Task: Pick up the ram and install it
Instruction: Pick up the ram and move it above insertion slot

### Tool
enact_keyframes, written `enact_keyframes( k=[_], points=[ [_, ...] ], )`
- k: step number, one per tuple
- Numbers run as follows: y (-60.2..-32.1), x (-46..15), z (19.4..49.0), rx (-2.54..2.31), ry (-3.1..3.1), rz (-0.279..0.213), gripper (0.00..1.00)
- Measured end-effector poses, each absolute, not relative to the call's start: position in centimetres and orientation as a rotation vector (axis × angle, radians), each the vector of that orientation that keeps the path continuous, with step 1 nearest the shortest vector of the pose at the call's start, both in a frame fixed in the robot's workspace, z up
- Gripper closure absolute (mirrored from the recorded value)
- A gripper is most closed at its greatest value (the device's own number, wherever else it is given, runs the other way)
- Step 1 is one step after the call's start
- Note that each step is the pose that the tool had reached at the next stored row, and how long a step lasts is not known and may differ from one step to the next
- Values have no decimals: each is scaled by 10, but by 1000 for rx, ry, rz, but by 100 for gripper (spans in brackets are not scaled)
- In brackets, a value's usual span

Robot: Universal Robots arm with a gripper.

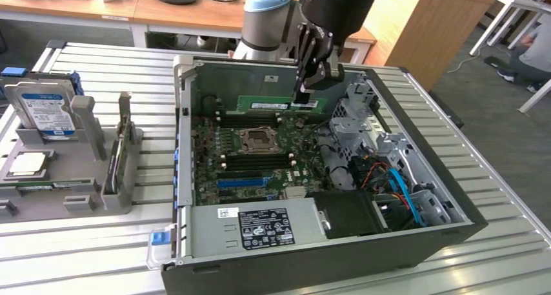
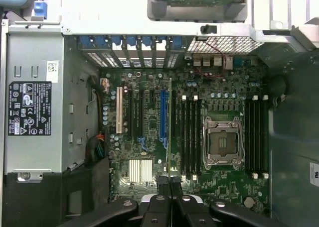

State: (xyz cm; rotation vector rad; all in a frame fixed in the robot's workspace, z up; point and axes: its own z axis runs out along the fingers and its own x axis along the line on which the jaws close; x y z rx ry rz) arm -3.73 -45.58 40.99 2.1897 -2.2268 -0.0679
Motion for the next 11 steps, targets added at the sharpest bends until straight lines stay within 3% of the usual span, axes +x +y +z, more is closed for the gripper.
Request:
enact_keyframes(
  k=[11],
  points=[
    [-425, -37, 407, 2190, -2227, -68, 89]
  ],
)
